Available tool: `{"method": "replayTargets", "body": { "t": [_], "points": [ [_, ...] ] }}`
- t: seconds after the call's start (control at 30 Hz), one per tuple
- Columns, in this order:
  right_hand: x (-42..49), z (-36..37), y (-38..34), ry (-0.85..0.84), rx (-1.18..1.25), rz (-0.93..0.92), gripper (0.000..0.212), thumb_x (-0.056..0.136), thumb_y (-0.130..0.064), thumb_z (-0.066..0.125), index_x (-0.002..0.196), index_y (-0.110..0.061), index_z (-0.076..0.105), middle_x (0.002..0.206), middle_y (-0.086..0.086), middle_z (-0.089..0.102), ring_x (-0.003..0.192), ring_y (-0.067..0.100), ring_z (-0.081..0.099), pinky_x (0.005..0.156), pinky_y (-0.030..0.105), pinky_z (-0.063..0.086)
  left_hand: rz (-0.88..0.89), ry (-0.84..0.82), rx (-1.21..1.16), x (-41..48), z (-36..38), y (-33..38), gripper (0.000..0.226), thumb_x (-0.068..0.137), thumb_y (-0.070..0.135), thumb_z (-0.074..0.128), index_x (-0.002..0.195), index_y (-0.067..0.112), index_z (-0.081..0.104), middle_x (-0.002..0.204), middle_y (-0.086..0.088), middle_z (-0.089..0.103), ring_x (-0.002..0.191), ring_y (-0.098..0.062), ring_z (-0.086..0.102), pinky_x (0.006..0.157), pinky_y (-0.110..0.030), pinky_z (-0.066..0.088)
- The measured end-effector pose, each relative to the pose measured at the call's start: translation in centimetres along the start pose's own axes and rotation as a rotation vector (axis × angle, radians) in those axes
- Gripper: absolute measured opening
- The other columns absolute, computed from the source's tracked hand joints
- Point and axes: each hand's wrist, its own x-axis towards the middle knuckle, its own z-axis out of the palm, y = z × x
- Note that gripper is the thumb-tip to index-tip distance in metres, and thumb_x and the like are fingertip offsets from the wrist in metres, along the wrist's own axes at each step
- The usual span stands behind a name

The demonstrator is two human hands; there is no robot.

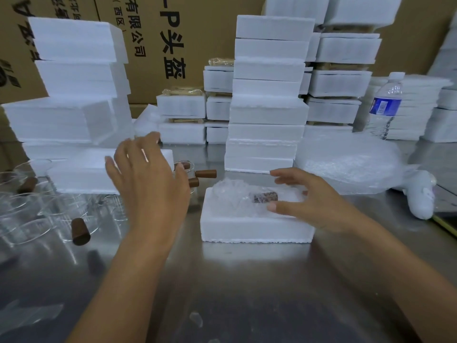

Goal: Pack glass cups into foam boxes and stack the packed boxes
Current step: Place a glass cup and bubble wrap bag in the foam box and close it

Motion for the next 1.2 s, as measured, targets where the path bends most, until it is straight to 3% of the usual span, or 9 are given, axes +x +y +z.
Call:
{"method": "replayTargets", "body": {
  "t": [0.13, 0.3, 0.5, 0.67, 0.77, 0.87, 0.97, 1.07, 1.2],
  "points": [
    [-0.5, -0.6, 0.3, -0.248, -0.158, 0.061, 0.078, 0.044, -0.07, 0.071, 0.112, -0.065, 0.033, 0.114, -0.046, 0.025, 0.115, -0.012, 0.023, 0.098, 0.02, 0.022, -0.15, -0.24, 0.214, -0.1, 0.4, -0.8, 0.057, 0.091, 0.022, 0.056, 0.141, 0.007, 0.033, 0.145, -0.02, 0.036, 0.141, -0.035, 0.011, 0.112, -0.057, -0.003],
    [-0.4, -0.6, 0.7, -0.183, -0.205, 0.077, 0.088, 0.057, -0.054, 0.081, 0.13, -0.052, 0.031, 0.128, -0.028, 0.027, 0.119, -0.01, 0.019, 0.1, 0.02, 0.019, -0.1, -0.163, 0.285, -0.1, 0.5, -0.8, 0.041, 0.088, 0.005, 0.056, 0.128, 0.012, 0.051, 0.125, -0.017, 0.056, 0.132, -0.035, 0.027, 0.109, -0.056, 0.002],
    [-0.4, -0.2, 0.6, -0.114, -0.187, 0.081, 0.099, 0.047, -0.083, 0.051, 0.136, -0.047, 0.032, 0.135, -0.019, 0.028, 0.13, -0.002, 0.021, 0.104, 0.022, 0.02, 0.113, -0.02, -0.025, -0.2, -0.2, 0.9, 0.035, 0.09, 0.007, 0.058, 0.125, 0.014, 0.056, 0.12, -0.013, 0.06, 0.123, -0.031, 0.041, 0.106, -0.045, 0.01],
    [-0.2, 0.1, 0.3, 0.123, -0.071, 0.0, 0.088, 0.06, -0.08, 0.036, 0.136, -0.037, 0.039, 0.124, -0.022, 0.032, 0.131, -0.001, 0.02, 0.101, 0.021, 0.019, 0.326, 0.077, -0.629, -0.3, -1.5, 2.4, 0.029, 0.094, 0.016, 0.05, 0.123, 0.02, 0.049, 0.117, 0.015, 0.049, 0.106, -0.014, 0.049, 0.083, -0.023, 0.044],
    [-0.2, 0.2, 0.2, 0.243, 0.038, -0.019, 0.076, 0.066, -0.075, 0.036, 0.133, -0.039, 0.041, 0.132, -0.015, 0.039, 0.121, -0.007, 0.026, 0.094, 0.011, 0.023, 0.029, 0.094, -1.096, 0.3, -2.1, 2.5, 0.021, 0.095, 0.018, 0.045, 0.113, 0.026, 0.052, 0.112, 0.012, 0.057, 0.101, -0.006, 0.058, 0.072, -0.013, 0.048],
    [-0.2, 0.6, -0.1, 0.271, 0.09, -0.021, 0.064, 0.068, -0.073, 0.037, 0.125, -0.044, 0.041, 0.122, -0.02, 0.046, 0.115, -0.006, 0.034, 0.082, 0.003, 0.028, -0.417, 0.013, -1.575, 1.9, -2.0, 0.7, 0.024, 0.095, 0.007, 0.043, 0.111, 0.015, 0.059, 0.108, -0.001, 0.066, 0.099, -0.014, 0.062, 0.083, -0.026, 0.052],
    [-0.1, 1.1, -0.5, 0.282, 0.16, -0.014, 0.065, 0.064, -0.079, 0.035, 0.122, -0.048, 0.039, 0.111, -0.031, 0.049, 0.111, -0.006, 0.045, 0.083, 0.011, 0.031, -0.778, -0.185, -1.987, 2.1, -1.3, -0.3, 0.025, 0.078, 0.001, 0.048, 0.074, 0.008, 0.071, 0.086, -0.005, 0.068, 0.082, -0.019, 0.063, 0.075, -0.03, 0.054],
    [0.4, 1.1, -0.7, 0.329, 0.382, -0.005, 0.076, 0.061, -0.081, 0.036, 0.127, -0.043, 0.039, 0.106, -0.026, 0.059, 0.105, -0.004, 0.056, 0.093, 0.025, 0.04, -0.909, -0.359, -2.031, 1.2, 0.0, 0.0, 0.027, 0.069, 0.004, 0.047, 0.054, 0.007, 0.069, 0.075, -0.005, 0.068, 0.07, -0.019, 0.064, 0.073, -0.03, 0.052],
    [0.7, 0.4, -0.8, 0.312, 0.657, 0.073, 0.077, 0.069, -0.078, 0.053, 0.132, -0.034, 0.045, 0.118, -0.008, 0.065, 0.103, 0.017, 0.065, 0.099, 0.042, 0.046, -0.881, -0.579, -1.874, 0.2, 1.6, 0.5, 0.013, 0.073, 0.008, 0.049, 0.08, 0.007, 0.06, 0.081, -0.005, 0.058, 0.08, -0.019, 0.057, 0.075, -0.03, 0.052]
  ]
}}
